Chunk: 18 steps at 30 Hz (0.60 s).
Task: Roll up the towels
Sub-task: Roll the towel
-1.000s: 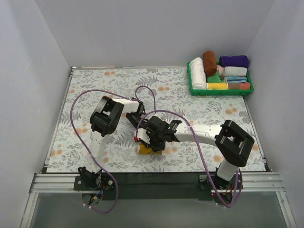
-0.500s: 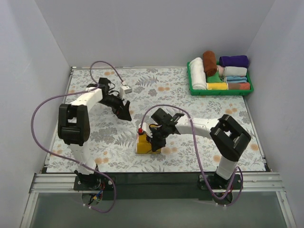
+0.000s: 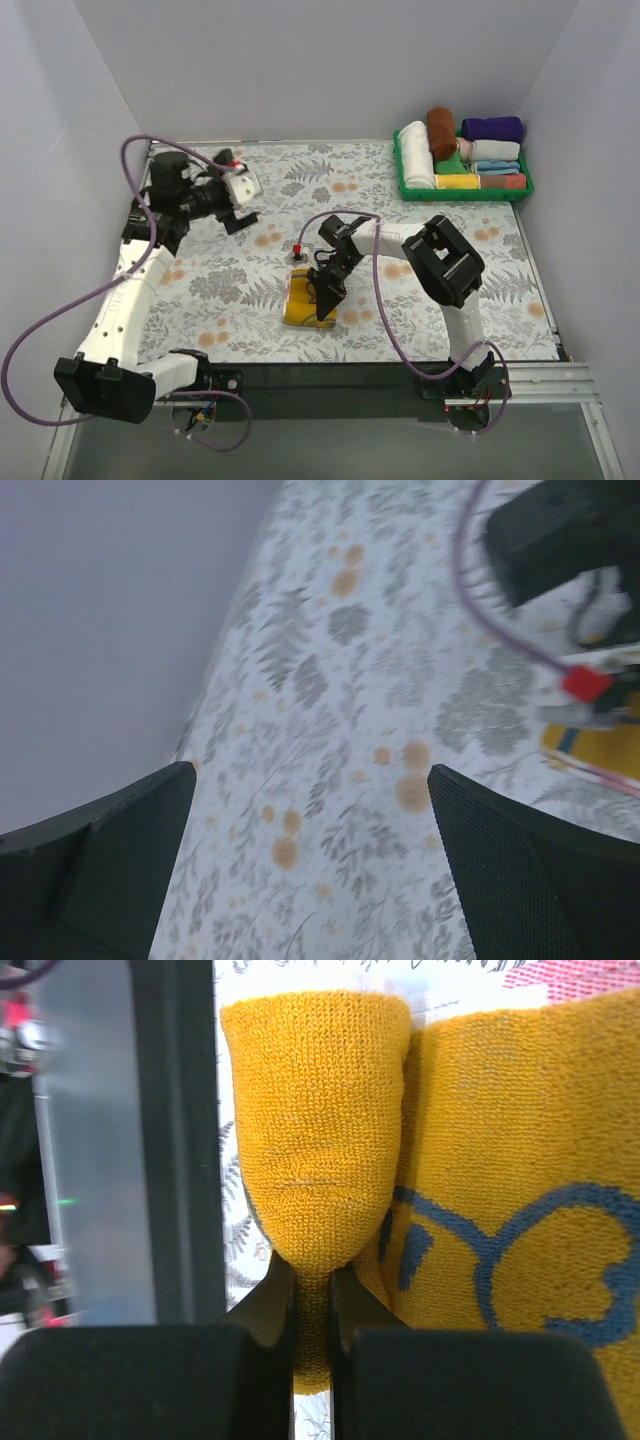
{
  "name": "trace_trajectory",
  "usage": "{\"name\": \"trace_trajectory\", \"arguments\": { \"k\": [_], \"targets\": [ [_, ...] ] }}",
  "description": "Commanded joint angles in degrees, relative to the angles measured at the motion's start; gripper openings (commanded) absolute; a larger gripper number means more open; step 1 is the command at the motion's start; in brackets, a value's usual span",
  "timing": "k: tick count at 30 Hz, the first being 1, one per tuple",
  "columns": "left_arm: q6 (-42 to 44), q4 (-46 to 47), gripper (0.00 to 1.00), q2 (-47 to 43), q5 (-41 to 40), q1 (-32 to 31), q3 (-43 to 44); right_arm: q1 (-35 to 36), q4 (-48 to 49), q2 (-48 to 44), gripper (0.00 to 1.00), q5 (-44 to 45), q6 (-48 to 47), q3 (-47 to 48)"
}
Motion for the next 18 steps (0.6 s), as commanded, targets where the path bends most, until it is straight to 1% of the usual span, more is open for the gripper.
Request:
{"name": "trace_trajectory", "arguments": {
  "k": [1,2,3,4,5,6,7,8,9,10,11,12,13,14,16,17,18],
  "targets": [
    [11.67,-15.14,0.98,0.67,-7.41,-12.85,-4.62,-0.3,-8.81,6.88,0.01,-0.39,-1.48,1.38],
    [12.38,-14.71,0.98,-1.17,-8.12,-17.76,-10.82,-0.65,-9.43,8.72,0.01,-0.83,-1.92,2.09],
    [12.73,-13.66,0.98,-5.1,-10.22,-20.15,-13.66,-1.08,-10.05,9.61,0.01,-1.18,-2.18,2.7],
    [12.48,-12.52,0.98,-6.88,-11.72,-22.88,-16.74,-1.44,-10.92,10.49,0.01,-1.88,-2.18,3.4],
    [12.47,-10.95,0.98,-8.29,-13.21,-27.95,-19.03,-1.7,-11.45,11.28,0.01,-2.33,-2.36,4.37],
    [12.21,-10.41,0.98,-9.87,-14.53,-30.52,-22.53,-2.31,-12.07,13.03,0.01,-2.77,-2.45,5.07],
    [10.38,-9.53,0.93,-10.41,-17.94,-33.07,-23.87,-2.58,-13.29,13.91,0.01,-3.38,-2.8,5.69],
    [9.23,-7.44,0.91,-10.76,-19.71,-38.06,-25.02,-2.93,-13.65,14.62,0.01,-3.56,-2.71,6.74],
    [8.26,-6.37,0.89,-11.11,-21.64,-40.63,-27.38,-3.37,-13.92,16.28,0.01,-3.74,-2.71,7.27],
    [7.47,-5.14,0.89,-11.29,-25.84,-43.09,-28.27,-3.64,-14.53,17.08,0.01,-4.0,-2.71,7.71],
    [5.72,-2.26,0.87,-11.47,-27.88,-47.47,-29.41,-3.9,-14.71,17.78,0.01,-4.09,-2.8,8.15],
    [5.44,-1.01,0.84,-12.08,-29.73,-49.6,-30.99,-4.51,-14.97,19.44,0.01,-4.09,-2.8,8.94],
    [5.18,0.13,0.77,-12.26,-33.06,-51.62,-32.05,-4.78,-15.24,20.16,0.01,-4.09,-2.8,9.3],
    [4.4,2.67,0.75,-12.43,-35.18,-56.08,-32.84,-5.13,-15.24,20.68,0.01,-4.09,-2.8,9.56],
    [3.6,4.88,0.67,-12.17,-38.35,-60.41,-35.47,-5.83,-15.15,22.18,0.01,-4.26,-2.71,10.18],
    [3.07,7.59,0.61,-11.91,-42.8,-64.0,-36.36,-5.92,-15.15,22.62,0.01,-4.26,-2.62,10.35],
    [2.81,9.09,0.59,-10.95,-44.41,-65.43,-37.24,-6.27,-15.15,23.41,0.01,-4.18,-2.71,10.88]
  ]
}}
